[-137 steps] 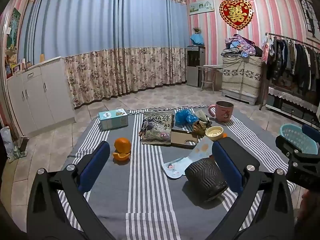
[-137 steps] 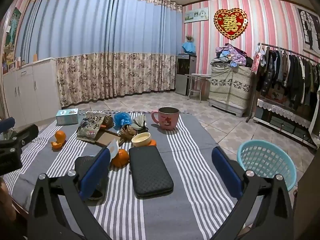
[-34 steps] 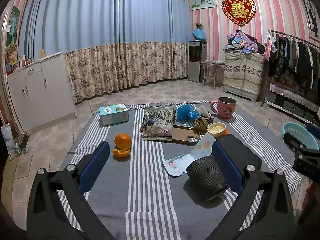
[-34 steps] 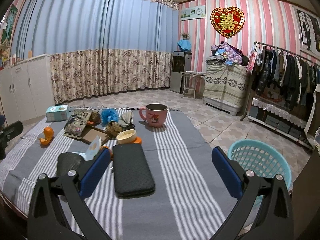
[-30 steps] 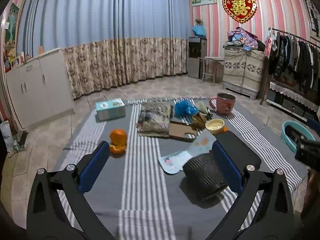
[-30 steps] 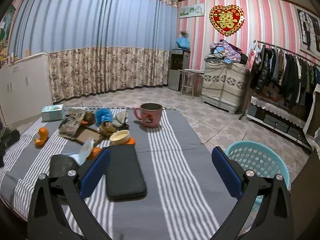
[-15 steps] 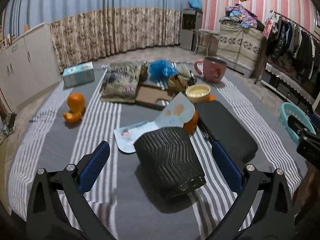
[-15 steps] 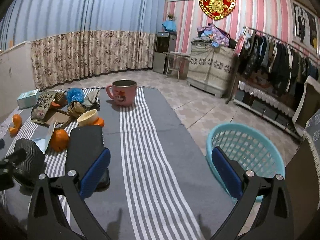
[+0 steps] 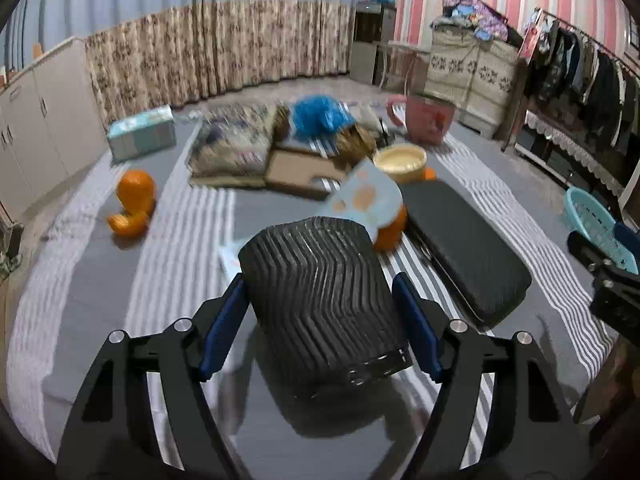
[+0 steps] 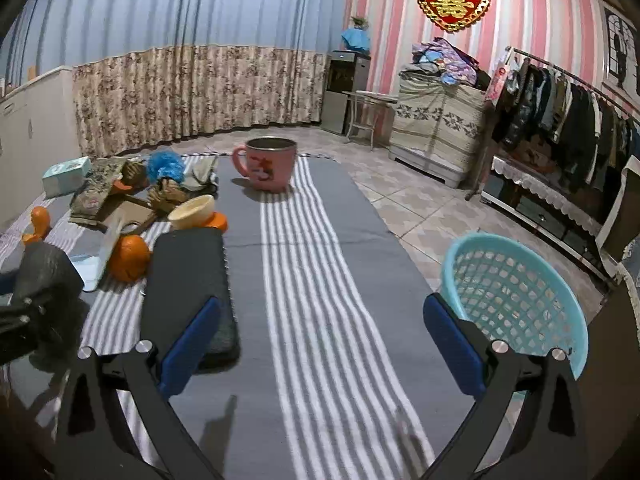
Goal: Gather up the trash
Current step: 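Grasp the black ribbed cup with the left gripper and lift it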
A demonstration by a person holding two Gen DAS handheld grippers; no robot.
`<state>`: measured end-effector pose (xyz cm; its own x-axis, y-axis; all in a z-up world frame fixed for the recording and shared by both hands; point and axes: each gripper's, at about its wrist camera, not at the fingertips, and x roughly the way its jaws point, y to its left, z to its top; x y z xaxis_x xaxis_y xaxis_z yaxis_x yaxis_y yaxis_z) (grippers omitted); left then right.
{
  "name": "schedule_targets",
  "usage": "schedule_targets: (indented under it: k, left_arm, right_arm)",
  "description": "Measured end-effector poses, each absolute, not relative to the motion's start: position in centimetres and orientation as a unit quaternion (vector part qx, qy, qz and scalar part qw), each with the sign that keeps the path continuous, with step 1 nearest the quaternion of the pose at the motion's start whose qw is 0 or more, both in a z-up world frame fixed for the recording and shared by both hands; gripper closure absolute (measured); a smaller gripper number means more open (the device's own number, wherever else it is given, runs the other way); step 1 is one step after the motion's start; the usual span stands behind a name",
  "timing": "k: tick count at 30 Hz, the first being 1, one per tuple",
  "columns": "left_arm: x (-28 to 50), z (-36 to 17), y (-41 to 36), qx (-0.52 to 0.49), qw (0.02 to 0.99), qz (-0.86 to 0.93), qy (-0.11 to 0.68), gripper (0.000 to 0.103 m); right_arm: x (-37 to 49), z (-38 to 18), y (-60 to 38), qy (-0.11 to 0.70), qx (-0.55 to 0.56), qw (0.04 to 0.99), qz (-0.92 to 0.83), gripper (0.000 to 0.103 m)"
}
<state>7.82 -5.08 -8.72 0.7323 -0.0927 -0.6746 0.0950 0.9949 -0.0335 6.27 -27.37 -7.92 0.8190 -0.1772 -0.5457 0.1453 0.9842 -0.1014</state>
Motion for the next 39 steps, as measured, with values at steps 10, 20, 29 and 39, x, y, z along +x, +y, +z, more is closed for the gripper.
schedule_targets:
  k: [10,20,29,39]
  left_arm:
    - [8.9,-4.9,3.3,0.017,0.951,0.001,0.307,0.032]
    - [11.2,-5.2,8.4,0.010,0.954,0.026,0.298,0.032]
    - [11.8,-7.1,9.9,-0.001,0.950,0.032,0.312,0.032]
    - [11.5,-6.7,8.4,0.008,0.950,0.028,0.312,0.032]
  right_arm:
    - [10.3,-5.7,-21.7,0.293,0.010,0.956,0.030,0.004]
    - [16.4,-9.0,-14.3,0.360,-0.021,0.930,0.067,0.038]
    - [16.9,-10.1,-11.8,0.365,-0.067,0.922,0.110,0.080]
    - [15.0,-5.7,-15.7,0.311,-0.004,0.940,0.141,0.097]
